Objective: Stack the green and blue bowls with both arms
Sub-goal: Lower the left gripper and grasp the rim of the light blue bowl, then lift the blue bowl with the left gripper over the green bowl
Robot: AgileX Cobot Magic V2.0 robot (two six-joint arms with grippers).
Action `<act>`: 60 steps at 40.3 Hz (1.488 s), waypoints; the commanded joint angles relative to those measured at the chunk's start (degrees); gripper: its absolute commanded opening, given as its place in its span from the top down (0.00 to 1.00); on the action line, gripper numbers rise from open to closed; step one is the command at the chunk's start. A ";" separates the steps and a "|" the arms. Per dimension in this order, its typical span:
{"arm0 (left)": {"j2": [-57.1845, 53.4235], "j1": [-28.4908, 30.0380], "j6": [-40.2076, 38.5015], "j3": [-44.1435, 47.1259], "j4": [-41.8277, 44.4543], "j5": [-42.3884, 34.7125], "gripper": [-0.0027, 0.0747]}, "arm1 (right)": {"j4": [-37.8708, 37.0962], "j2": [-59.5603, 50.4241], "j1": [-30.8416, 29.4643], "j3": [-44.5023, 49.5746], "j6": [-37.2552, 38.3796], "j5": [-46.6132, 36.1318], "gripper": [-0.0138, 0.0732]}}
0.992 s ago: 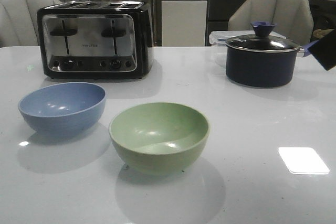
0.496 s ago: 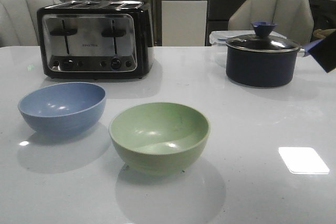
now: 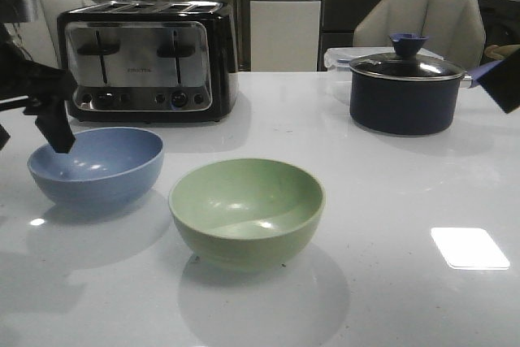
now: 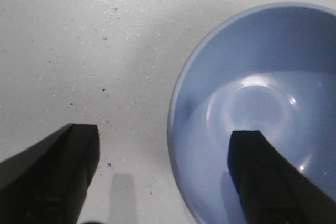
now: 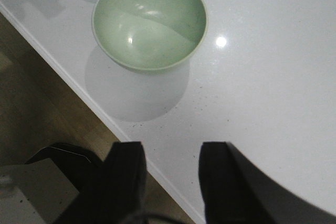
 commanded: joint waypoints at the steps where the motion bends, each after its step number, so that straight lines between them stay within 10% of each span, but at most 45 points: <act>1: 0.59 -0.37 -0.17 -3.34 -0.71 -2.46 0.27 | 0.53 -0.37 0.01 -1.61 -0.65 -2.84 0.40; 22: 2.36 -0.37 -0.17 -4.27 -2.08 -0.71 0.84 | 0.53 -0.37 0.01 -1.61 -0.65 -2.78 0.40; 44: -11.16 -1.11 23.22 -5.48 -24.14 11.25 0.85 | 0.53 -0.37 0.01 -1.61 -0.65 -2.78 0.40; 60: -8.62 -15.90 22.98 -11.61 -19.31 13.47 0.85 | 0.53 -0.37 0.01 -1.61 -0.65 -2.78 0.40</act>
